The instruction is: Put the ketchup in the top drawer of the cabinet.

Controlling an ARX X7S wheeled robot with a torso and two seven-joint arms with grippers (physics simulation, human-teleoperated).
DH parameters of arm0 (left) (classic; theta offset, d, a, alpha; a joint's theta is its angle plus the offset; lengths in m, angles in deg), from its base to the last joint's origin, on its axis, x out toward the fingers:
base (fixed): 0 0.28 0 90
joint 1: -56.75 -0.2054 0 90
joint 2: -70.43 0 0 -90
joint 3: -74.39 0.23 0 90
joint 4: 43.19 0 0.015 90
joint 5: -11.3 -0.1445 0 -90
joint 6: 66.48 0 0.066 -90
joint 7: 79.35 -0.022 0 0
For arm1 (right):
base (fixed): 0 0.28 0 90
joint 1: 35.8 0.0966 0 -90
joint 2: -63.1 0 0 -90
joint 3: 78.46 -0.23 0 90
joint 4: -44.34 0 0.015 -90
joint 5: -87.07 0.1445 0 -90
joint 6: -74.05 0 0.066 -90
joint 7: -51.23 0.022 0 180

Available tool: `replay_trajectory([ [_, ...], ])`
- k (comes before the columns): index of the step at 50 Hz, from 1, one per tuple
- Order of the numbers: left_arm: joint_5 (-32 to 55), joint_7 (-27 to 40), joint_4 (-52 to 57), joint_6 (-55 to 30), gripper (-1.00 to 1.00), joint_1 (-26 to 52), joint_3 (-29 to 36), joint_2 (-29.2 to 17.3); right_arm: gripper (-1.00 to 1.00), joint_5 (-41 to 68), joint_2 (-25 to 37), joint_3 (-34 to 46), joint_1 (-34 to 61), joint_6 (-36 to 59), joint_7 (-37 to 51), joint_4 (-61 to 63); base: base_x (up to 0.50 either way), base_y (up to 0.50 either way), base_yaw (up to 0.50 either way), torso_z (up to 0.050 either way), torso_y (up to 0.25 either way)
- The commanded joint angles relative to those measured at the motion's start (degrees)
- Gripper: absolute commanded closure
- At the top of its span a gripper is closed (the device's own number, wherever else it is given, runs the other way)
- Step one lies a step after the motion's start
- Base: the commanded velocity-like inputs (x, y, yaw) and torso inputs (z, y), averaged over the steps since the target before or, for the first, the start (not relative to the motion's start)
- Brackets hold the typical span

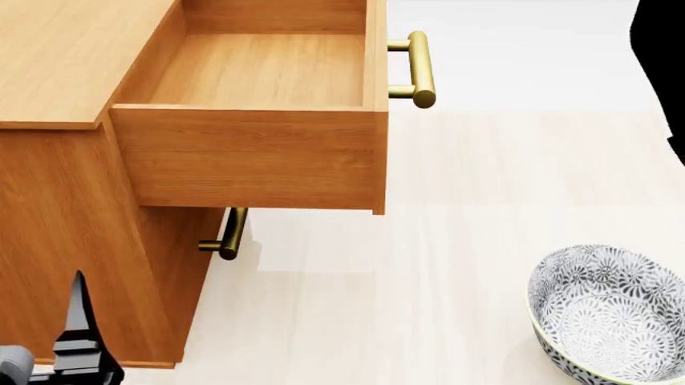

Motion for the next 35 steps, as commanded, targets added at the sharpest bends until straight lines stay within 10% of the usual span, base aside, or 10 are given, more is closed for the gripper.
replay_trajectory([
  [1, 0.1, 0.2, -0.1, 0.4, -1.00, -0.3, 0.0, -0.1, 1.00, -4.0, -7.0, 2.4, 5.4, -3.5, -6.0, -14.1, 0.00, 0.00, 0.00, 0.000, 0.000],
  [35, 0.4, 1.1, 1.7, -1.3, -1.00, 0.2, 1.0, -0.6, 1.00, -1.0, -24.3, 18.0, 20.3, -22.7, -21.3, -62.8, 0.00, 0.00, 0.00, 0.000, 0.000],
])
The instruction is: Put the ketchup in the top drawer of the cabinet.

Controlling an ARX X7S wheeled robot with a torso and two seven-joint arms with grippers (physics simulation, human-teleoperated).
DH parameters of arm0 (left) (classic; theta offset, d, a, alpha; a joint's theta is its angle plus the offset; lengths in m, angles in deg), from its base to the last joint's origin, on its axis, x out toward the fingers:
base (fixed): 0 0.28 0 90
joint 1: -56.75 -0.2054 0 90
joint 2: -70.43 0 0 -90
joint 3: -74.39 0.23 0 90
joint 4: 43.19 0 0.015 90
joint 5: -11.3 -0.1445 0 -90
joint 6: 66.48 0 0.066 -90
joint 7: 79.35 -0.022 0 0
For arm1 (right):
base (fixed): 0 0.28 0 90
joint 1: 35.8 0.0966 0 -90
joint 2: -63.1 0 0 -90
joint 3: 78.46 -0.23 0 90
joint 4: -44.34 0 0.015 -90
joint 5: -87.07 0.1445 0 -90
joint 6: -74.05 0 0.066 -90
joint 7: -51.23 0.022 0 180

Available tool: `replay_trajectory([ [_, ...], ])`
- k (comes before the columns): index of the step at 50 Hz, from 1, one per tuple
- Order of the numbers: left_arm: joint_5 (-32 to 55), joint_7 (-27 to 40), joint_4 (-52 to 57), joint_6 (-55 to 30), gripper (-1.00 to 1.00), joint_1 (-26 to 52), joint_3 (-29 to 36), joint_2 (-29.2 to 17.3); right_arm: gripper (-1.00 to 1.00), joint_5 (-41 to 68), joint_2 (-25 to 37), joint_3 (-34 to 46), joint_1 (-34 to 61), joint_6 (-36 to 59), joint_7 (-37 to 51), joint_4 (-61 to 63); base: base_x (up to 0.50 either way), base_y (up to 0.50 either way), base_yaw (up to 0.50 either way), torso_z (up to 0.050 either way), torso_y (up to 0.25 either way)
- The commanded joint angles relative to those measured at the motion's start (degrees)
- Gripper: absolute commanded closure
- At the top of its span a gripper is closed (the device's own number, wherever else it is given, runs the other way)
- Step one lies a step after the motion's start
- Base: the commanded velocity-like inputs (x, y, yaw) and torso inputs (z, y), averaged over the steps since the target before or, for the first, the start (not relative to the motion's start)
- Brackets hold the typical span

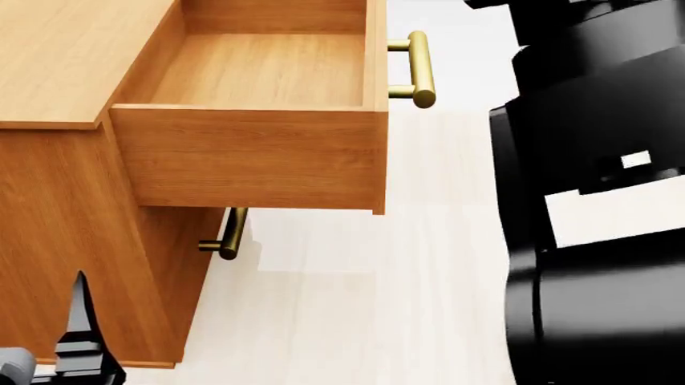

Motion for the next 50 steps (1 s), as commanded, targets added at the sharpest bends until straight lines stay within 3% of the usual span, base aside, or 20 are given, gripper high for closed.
replay_trajectory([
  [1, 0.3, 0.2, 0.5, -0.5, -1.00, 0.4, 0.3, -0.1, 1.00, 9.2, -4.3, 13.0, 5.5, -6.1, -5.0, -13.5, 0.00, 0.00, 0.00, 0.000, 0.000],
  [13, 0.2, 0.3, 0.1, -0.8, -1.00, 0.9, 0.8, -0.1, 1.00, 41.4, -4.3, 44.4, 8.2, -10.7, -8.0, -13.4, 0.00, 0.00, 0.00, 0.000, 0.000],
  [19, 0.1, 0.4, -0.2, -0.3, -1.00, 0.8, 0.9, -0.1, 1.00, 51.4, -4.3, 53.0, 8.6, -8.1, -10.9, -13.2, 0.00, 0.00, 0.00, 0.000, 0.000],
  [30, 0.4, 0.4, -1.0, 0.3, -1.00, 0.6, 0.7, -0.2, 1.00, 58.2, -4.3, 57.6, 8.0, 3.6, -17.3, -13.7, 0.00, 0.00, 0.00, 0.000, 0.001],
  [50, 0.5, 0.6, -1.0, 0.5, -1.00, 0.2, 1.2, -0.3, 1.00, 51.4, -4.3, 56.9, 6.7, 12.0, -21.9, -11.7, 0.00, 0.00, 0.00, 0.000, 0.000],
])
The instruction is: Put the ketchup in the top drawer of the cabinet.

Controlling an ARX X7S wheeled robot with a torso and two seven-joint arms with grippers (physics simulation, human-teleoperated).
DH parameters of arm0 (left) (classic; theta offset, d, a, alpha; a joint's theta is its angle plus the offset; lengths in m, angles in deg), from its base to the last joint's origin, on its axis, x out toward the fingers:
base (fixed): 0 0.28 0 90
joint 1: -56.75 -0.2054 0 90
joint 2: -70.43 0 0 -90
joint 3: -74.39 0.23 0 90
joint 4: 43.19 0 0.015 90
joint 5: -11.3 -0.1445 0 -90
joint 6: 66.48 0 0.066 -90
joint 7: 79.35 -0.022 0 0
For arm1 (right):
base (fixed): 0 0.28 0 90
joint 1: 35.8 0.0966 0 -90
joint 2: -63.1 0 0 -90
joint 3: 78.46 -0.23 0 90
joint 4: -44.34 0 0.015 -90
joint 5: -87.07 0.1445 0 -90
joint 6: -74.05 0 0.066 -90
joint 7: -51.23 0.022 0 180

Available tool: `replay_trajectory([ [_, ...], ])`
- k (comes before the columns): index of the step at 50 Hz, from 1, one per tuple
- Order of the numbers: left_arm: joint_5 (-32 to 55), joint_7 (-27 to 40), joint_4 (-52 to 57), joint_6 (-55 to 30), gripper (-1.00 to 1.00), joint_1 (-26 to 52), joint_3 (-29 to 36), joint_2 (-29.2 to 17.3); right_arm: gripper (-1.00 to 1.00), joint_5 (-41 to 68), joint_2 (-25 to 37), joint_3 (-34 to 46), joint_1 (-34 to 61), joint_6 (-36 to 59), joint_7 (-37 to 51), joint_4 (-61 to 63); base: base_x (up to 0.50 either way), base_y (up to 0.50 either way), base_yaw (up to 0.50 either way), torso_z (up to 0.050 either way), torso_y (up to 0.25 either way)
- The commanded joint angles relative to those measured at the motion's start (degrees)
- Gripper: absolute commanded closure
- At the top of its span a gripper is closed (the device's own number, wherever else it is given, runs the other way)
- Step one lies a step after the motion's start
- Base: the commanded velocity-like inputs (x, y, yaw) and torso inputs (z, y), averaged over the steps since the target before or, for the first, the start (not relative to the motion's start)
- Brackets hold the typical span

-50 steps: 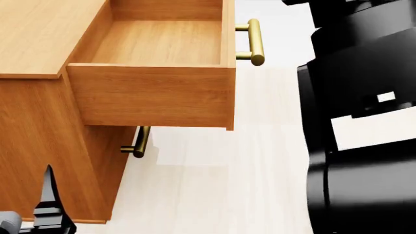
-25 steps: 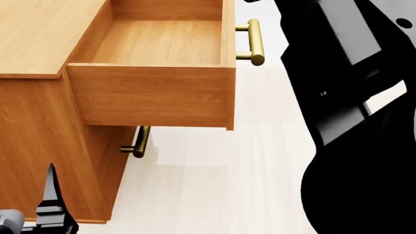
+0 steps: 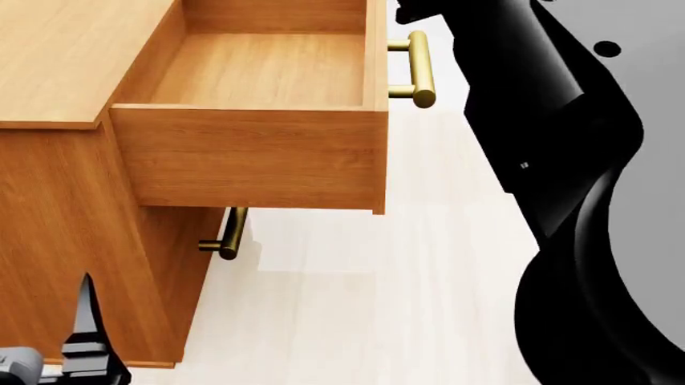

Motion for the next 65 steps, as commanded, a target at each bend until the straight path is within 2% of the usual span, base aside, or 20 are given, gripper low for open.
replay_trajectory([
  [1, 0.0, 0.2, 0.1, 0.1, -1.00, -0.2, 0.2, -0.1, 1.00, -3.5, 0.0, -0.5, -0.5, 3.6, -3.7, 0.7, 0.00, 0.00, 0.00, 0.000, 0.000],
  [23, 0.3, 0.3, -0.3, 0.5, -1.00, -0.3, 0.5, -0.2, 1.00, -4.7, 0.0, -1.1, -4.9, 2.2, -5.1, 0.5, 0.00, 0.00, 0.00, 0.000, 0.000],
  [65, 0.6, 0.4, -1.6, 1.7, -1.00, -0.3, 0.8, -0.6, 1.00, -0.1, 0.0, -0.5, -11.5, -5.1, -5.0, -2.6, 0.00, 0.00, 0.00, 0.000, 0.000],
])
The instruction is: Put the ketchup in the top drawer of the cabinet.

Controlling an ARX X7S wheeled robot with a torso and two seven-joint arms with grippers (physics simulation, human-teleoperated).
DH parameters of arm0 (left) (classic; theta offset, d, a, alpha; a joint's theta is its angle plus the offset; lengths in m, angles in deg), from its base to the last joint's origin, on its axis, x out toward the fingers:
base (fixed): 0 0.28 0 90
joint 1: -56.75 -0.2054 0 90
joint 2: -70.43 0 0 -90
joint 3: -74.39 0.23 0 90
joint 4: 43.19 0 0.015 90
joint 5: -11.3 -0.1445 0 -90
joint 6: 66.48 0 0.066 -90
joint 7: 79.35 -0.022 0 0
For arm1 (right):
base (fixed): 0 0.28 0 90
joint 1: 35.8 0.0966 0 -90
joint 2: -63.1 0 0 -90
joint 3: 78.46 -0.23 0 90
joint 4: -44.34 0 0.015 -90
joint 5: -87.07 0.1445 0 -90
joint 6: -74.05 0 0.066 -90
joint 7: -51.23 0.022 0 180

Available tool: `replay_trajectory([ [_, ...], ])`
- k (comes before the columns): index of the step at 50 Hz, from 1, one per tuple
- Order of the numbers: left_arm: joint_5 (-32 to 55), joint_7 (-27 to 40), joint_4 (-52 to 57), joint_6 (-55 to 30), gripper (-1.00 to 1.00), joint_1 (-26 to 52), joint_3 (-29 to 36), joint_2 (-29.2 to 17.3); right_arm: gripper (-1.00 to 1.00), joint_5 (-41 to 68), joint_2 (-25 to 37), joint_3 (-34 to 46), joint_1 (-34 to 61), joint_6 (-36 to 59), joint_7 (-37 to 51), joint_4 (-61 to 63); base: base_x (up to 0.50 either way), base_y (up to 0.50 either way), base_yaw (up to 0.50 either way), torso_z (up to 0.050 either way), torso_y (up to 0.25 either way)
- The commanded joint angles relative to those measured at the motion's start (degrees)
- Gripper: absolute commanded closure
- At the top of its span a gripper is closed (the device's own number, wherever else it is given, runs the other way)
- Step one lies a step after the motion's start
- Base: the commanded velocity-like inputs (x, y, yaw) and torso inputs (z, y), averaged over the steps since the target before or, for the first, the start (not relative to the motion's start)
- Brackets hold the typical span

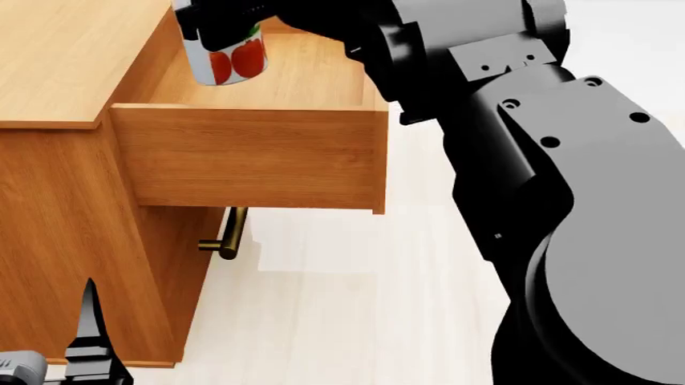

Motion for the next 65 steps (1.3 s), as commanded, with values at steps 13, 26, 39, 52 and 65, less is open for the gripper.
replay_trajectory([
  [13, 0.2, 0.2, -0.4, 0.5, -1.00, -0.1, 0.2, -0.3, 1.00, -1.3, 0.0, -0.2, -2.3, -1.3, -0.9, 0.2, 0.00, 0.00, 0.00, 0.000, 0.001],
  [26, 0.2, 0.3, -0.4, 0.9, -1.00, -0.4, 0.2, -0.5, 1.00, -2.1, 0.0, -0.8, -2.2, 0.5, -0.7, 0.5, 0.00, 0.00, 0.00, 0.001, 0.000],
  [39, 0.1, 0.3, -0.8, 1.3, -1.00, -0.5, 0.3, -0.6, 1.00, -1.7, 0.0, -1.1, -3.7, -1.4, -0.5, -0.2, 0.00, 0.00, 0.00, 0.000, 0.000],
  [52, 0.2, 0.5, -0.9, 1.3, -1.00, -0.3, 0.5, -0.7, 1.00, -1.7, 0.0, -0.7, -4.4, -1.7, -0.6, -0.1, 0.00, 0.00, 0.00, 0.000, 0.001],
  [65, 0.3, 0.6, -1.1, 1.5, -1.00, -0.3, 0.5, -0.8, 1.00, -2.4, 0.0, -0.8, -4.4, -1.1, -1.0, 0.0, 0.00, 0.00, 0.00, 0.000, 0.000],
])
